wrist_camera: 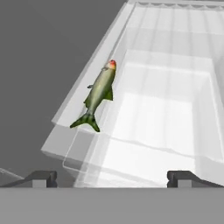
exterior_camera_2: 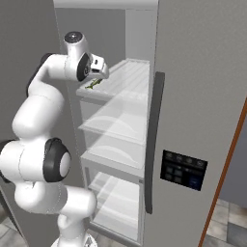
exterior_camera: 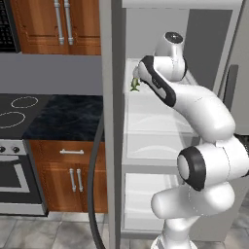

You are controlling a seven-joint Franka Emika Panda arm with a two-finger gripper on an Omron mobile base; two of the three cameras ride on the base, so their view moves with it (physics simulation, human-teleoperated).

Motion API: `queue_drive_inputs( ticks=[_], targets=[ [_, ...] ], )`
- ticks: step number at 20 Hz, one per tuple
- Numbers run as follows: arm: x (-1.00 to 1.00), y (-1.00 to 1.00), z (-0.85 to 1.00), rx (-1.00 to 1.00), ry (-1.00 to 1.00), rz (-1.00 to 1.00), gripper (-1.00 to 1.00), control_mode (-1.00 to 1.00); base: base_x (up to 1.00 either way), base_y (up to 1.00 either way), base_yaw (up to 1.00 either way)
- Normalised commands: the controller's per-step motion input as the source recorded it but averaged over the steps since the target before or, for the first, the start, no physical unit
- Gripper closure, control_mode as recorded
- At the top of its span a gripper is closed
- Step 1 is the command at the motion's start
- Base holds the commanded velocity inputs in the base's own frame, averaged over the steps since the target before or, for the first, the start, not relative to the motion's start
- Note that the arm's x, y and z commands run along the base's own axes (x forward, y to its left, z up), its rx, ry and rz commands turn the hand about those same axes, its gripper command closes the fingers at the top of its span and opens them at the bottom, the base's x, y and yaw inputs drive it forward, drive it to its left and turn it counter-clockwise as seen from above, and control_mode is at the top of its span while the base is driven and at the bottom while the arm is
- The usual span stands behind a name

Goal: Take the cheese, fish, and squash from the fridge and place them on the plate on the dining counter to create an appetizer plate.

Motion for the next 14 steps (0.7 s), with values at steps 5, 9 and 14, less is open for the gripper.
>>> queue_drive_inputs(
  ticks=[5, 9, 14],
  targets=[
    [0.47, 0.02, -0.13, 0.01, 0.00, -0.11, -1.00, -1.00, 0.00, 0.00, 0.00],
    [0.22, 0.00, -0.13, 0.08, 0.00, -0.03, -1.00, -1.00, 0.00, 0.00, 0.00],
    [0.13, 0.00, -0.12, 0.12, 0.00, 0.00, -1.00, -1.00, 0.00, 0.00, 0.00]
  ],
)
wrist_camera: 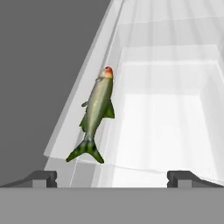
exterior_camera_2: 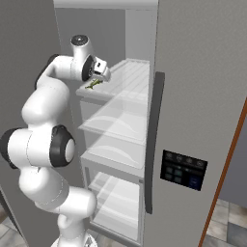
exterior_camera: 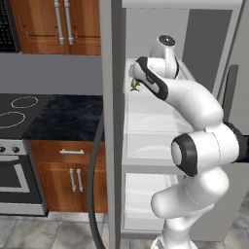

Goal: Take the cheese, fish, and squash from the fridge and place them on the plate on the dining counter to create an appetizer plate.

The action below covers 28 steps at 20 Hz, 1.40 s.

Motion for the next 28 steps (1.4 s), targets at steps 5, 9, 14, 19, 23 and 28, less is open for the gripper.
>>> queue_drive_inputs(
  ticks=[5, 9, 14, 19, 23, 28],
  targets=[
    [0.25, 0.00, -0.16, 0.06, 0.00, 0.00, -1.00, -1.00, 0.00, 0.00, 0.00],
    [0.45, 0.00, -0.07, 0.00, 0.00, -0.02, -1.00, -1.00, 0.00, 0.00, 0.00],
    [0.65, 0.00, -0.06, 0.00, 0.00, -0.01, -1.00, -1.00, 0.00, 0.00, 0.00],
    [0.55, 0.00, -0.13, 0.00, 0.00, 0.00, -1.00, -1.00, 0.00, 0.00, 0.00],
    [0.31, 0.01, -0.21, 0.00, 0.02, 0.00, -1.00, -1.00, 0.00, 0.00, 0.00],
    [0.09, 0.13, -0.19, 0.00, 0.02, 0.00, -1.00, -1.00, 0.00, 0.00, 0.00]
  ],
)
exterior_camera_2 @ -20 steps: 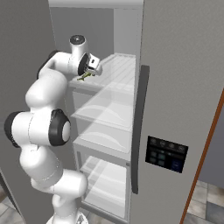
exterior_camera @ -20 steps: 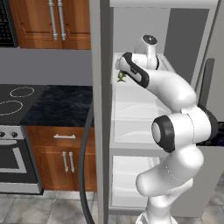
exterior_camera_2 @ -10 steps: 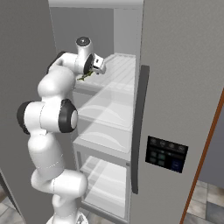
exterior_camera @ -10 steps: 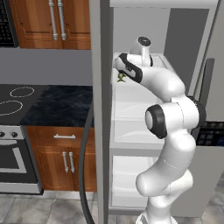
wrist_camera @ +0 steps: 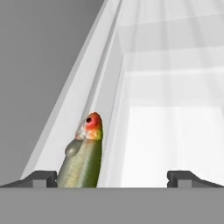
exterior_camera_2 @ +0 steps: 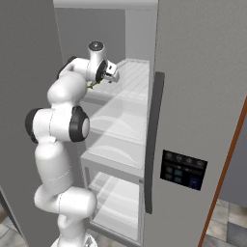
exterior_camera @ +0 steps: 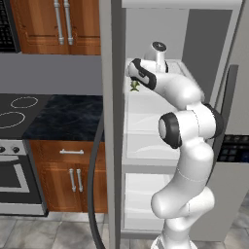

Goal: Take the cheese, fish, and squash from the fridge and place them on the plate on the dining counter to create an appetizer plate.

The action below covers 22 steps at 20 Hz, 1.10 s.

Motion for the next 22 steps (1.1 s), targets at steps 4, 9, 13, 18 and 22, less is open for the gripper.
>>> queue_drive_inputs(
  ticks=[4, 9, 13, 18, 22],
  targets=[
    [0.06, 0.22, -0.18, 0.00, 0.03, 0.00, -1.00, -1.00, 0.00, 0.00, 0.00],
    [0.01, 0.20, -0.24, 0.00, 0.03, 0.00, -1.00, -1.00, 0.00, 0.00, 0.00],
    [0.00, 0.12, -0.47, 0.00, 0.06, 0.00, -1.00, -1.00, 0.00, 0.00, 0.00],
    [0.00, 0.00, -0.58, -0.01, 0.05, 0.00, -1.00, -1.00, 0.00, 0.00, 0.00],
    [-0.05, -0.04, -0.47, -0.07, 0.01, -0.03, -1.00, -1.00, 0.00, 0.00, 0.00]
  ],
)
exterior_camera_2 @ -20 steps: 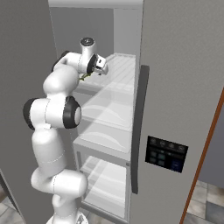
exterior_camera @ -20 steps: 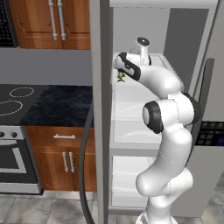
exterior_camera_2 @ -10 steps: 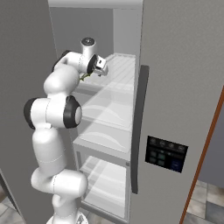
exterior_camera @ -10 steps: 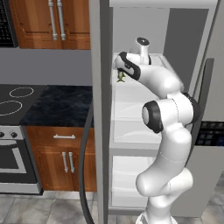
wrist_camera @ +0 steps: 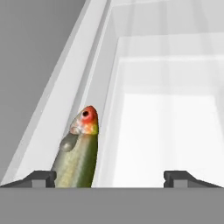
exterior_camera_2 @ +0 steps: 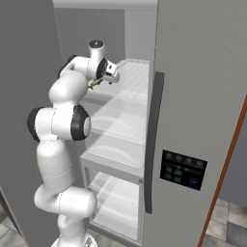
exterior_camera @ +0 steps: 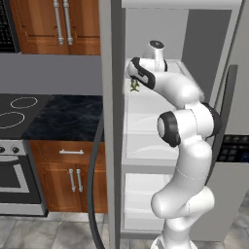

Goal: Take the cheese, fish, and squash from the fridge and place them on the plate on the dining counter to create an appetizer plate.

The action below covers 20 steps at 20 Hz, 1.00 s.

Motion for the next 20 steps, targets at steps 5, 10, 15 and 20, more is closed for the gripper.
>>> queue_drive_inputs(
  ticks=[5, 10, 15, 20],
  targets=[
    [-0.32, -0.35, -0.28, -0.09, 0.00, -0.09, -1.00, -1.00, 0.00, 0.00, 0.00],
    [-0.52, -0.66, -0.02, -0.10, -0.04, -0.18, -1.00, -1.00, 0.00, 0.00, 0.00],
    [-0.55, -0.71, 0.00, -0.05, -0.08, -0.17, -1.00, -1.00, 0.00, 0.00, 0.00],
    [-0.24, -0.06, 0.12, 0.06, -0.11, -0.02, -1.00, -1.00, 0.00, 0.00, 0.00]
  ],
)
